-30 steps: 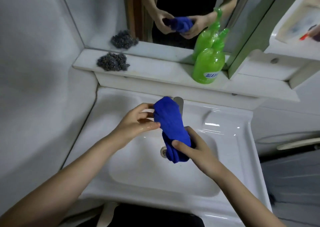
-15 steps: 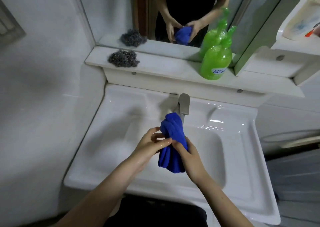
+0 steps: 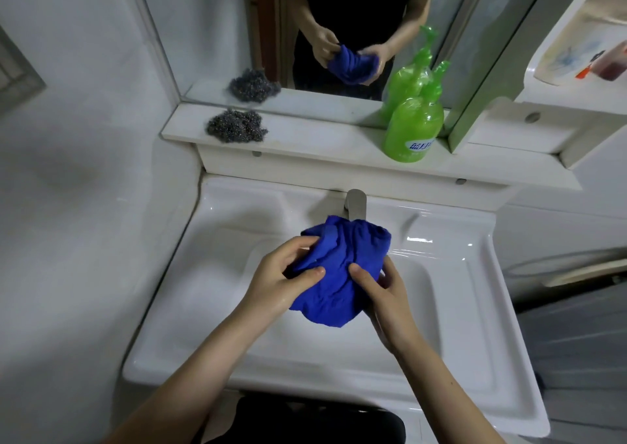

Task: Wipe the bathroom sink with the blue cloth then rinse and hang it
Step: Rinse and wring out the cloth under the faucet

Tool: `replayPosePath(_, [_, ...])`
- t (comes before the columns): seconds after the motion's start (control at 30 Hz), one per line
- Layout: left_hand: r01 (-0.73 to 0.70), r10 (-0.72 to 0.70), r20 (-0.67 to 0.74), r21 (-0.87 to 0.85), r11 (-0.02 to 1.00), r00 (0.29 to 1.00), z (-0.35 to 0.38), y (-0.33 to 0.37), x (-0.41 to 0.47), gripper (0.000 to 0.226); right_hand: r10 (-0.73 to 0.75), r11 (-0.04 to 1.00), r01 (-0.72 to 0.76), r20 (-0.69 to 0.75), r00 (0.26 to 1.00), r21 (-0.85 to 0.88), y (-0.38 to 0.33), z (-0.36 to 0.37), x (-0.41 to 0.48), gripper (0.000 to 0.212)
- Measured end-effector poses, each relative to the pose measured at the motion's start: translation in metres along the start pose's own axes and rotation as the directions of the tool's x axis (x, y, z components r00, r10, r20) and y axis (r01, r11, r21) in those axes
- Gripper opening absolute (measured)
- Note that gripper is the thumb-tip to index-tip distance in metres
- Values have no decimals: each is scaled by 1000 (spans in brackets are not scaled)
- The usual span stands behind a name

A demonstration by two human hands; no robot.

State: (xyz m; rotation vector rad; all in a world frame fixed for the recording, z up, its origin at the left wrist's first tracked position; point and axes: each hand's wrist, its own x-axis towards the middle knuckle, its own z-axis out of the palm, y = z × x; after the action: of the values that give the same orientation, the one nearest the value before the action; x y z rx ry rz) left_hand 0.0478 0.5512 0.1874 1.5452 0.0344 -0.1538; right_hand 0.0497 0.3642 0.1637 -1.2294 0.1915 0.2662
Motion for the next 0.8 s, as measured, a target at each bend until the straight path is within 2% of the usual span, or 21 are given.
replayPosePath(0.07, [71,-76,-41,-116,991,996,-1,2,-2,46,30,987,-42,76,997,154,1,-2,0,39])
replayPosePath(0.13, [243,-267,-77,-230,942,961,-3,-10,0,55,97,959,-124,117,988,253,10,-5,-1,42])
replayPosePath(0.17, [363,-386,-31,-278,889,922,-5,-19,2,55,132,951,-155,102,986,268,16,-6,-2,42])
replayPosePath(0.23, [602,-596,128,-324,730,792,-8,-36,3,42,171,950,-180,58,984,256,30,-11,-6,39])
replayPosePath(0.27, [682,-665,184,-334,650,724,-8,-43,2,35,190,952,-194,41,981,237,35,-13,-8,38])
replayPosePath(0.33, [731,-700,245,-376,569,671,-8,-54,2,25,235,950,-238,42,971,202,41,-18,-8,38])
replayPosePath(0.4, [712,-684,246,-420,563,687,-5,-58,3,21,289,952,-290,24,957,101,41,-23,-6,37])
replayPosePath(0.47, [643,-640,182,-448,622,746,0,-60,6,22,325,933,-337,-106,940,-128,41,-21,-1,39])
replayPosePath(0.5, [596,-607,135,-442,670,783,3,-59,8,24,297,892,-348,-205,933,-290,42,-19,0,44])
replayPosePath(0.53, [548,-569,89,-424,721,818,6,-56,9,24,211,838,-329,-299,931,-435,42,-17,-1,45])
replayPosePath(0.57, [504,-532,44,-395,768,846,10,-51,10,21,97,821,-269,-342,935,-504,39,-13,-3,40])
replayPosePath(0.63, [421,-459,-42,-331,844,887,14,-42,10,16,0,905,-102,-239,971,-413,32,-4,-9,18])
replayPosePath(0.67, [380,-415,-67,-292,878,907,16,-36,10,15,35,950,-80,-150,988,-302,27,2,-12,15])
replayPosePath(0.73, [295,-311,-59,-186,937,949,20,-29,9,12,148,985,-146,15,989,-93,18,12,-15,25])
replayPosePath(0.8, [253,-258,-39,-89,963,965,25,-26,9,11,163,987,-164,101,981,-1,16,18,-14,37])
